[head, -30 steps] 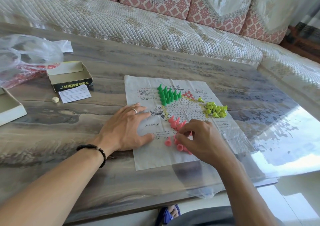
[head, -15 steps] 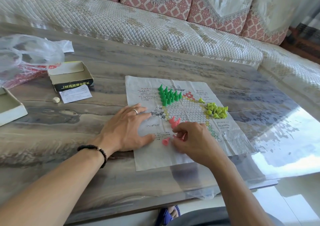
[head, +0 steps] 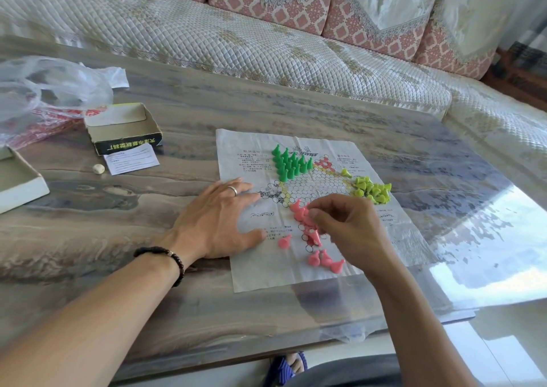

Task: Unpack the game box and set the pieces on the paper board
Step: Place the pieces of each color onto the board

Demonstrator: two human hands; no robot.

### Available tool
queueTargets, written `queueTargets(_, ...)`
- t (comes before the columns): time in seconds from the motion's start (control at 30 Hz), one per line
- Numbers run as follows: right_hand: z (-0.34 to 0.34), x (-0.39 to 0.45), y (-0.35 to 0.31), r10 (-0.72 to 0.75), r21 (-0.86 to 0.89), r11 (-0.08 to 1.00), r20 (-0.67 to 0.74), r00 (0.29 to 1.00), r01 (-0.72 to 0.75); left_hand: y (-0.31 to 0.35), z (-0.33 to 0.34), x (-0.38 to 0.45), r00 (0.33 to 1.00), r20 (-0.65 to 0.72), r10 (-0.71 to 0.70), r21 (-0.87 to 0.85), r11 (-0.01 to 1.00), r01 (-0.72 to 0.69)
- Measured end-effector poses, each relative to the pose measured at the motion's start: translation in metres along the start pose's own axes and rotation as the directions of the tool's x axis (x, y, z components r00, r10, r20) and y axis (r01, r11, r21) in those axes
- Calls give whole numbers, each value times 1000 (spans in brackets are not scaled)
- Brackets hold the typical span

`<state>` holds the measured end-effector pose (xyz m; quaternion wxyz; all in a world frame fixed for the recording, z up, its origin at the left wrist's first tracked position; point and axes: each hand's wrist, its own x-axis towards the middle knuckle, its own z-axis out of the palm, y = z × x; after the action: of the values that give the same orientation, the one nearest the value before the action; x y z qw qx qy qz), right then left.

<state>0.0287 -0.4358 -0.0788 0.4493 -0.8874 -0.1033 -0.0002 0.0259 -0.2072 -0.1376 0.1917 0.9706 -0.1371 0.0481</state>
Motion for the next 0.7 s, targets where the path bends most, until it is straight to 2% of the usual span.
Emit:
queueTargets(0.1, -3, 3, 2, -46, -41, 998, -115, 992, 42, 0, 0, 1, 1000, 2, -4, -9, 1000, 4)
queueTargets(0.2, -1, 2, 7, -91, -193, 979, -136, 986, 64, 0, 0, 0, 1000, 8, -6, -14, 1000, 6)
queueTargets(0.3, 3, 0, 11, -180, -379, 916, -88, 980, 134, -1, 0, 0, 1000, 3, -3, -17, 1000, 3)
queueTargets(0.4, 8, 0, 12, -220, -475, 861, -26, 975, 182, -2, 1, 0, 1000, 5, 0, -14, 1000, 0)
queueTargets(0.7, 13, 3, 12, -212, -565, 800, 46, 976, 201, 0, 0, 0, 1000, -5, 1, -27, 1000, -1)
